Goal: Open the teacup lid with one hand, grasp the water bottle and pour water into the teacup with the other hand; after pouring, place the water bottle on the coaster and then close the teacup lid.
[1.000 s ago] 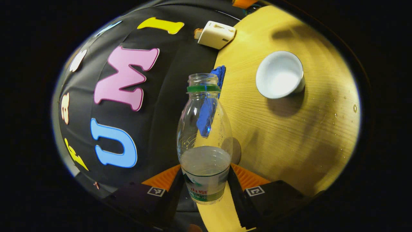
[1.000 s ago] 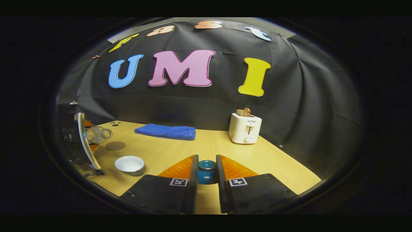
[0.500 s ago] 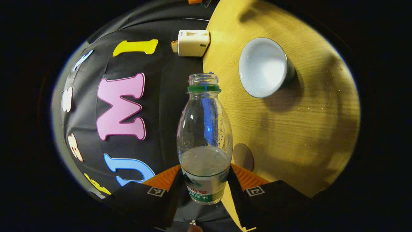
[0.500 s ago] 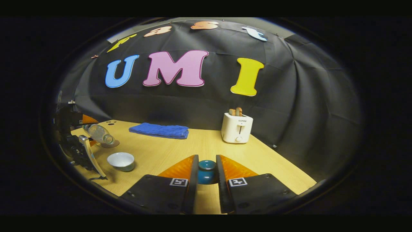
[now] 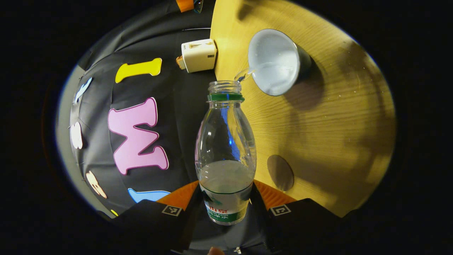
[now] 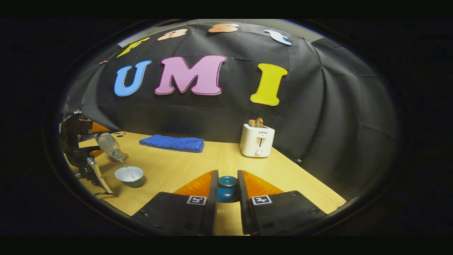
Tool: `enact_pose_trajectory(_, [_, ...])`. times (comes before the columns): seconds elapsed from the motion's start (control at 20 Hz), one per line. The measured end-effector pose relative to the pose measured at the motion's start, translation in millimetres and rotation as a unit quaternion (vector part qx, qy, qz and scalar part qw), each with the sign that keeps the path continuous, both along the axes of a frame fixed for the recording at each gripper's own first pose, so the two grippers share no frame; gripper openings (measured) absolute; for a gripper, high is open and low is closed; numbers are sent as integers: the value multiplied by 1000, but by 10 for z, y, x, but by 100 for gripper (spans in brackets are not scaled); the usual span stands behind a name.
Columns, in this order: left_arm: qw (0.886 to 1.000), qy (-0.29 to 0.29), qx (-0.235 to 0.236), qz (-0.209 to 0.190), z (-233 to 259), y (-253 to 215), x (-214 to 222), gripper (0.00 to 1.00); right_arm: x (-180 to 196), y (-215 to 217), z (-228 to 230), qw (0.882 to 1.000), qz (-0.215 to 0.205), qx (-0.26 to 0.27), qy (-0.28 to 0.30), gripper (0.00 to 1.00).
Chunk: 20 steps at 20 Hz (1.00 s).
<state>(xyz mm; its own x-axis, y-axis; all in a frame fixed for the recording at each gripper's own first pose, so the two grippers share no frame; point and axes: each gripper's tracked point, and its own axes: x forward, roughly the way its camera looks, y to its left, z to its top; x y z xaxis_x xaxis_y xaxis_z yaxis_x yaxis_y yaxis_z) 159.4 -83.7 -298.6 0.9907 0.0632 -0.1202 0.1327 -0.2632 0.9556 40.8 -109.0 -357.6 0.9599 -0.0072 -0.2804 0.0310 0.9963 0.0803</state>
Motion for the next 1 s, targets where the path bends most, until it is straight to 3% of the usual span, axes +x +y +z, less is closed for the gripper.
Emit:
enact_pose_trajectory(0.35, [1000, -15, 19, -6, 77, 78, 49, 75, -20, 29, -2, 1000, 2, -3, -1, 36])
enact_pose_trajectory(0.65, [998, -33, 38, -33, 165, 5, 67, 75, -44, 35, 17, 1000, 5, -6, -5, 36])
enact_pose_trajectory(0.7, [998, -37, 41, -39, 197, 1, 72, 75, -44, 37, 12, 1000, 6, -7, -5, 31])
enact_pose_trajectory(1.0, [992, -68, 72, -74, 342, -76, 140, 75, -63, 24, 29, 1000, 7, -13, -9, 36])
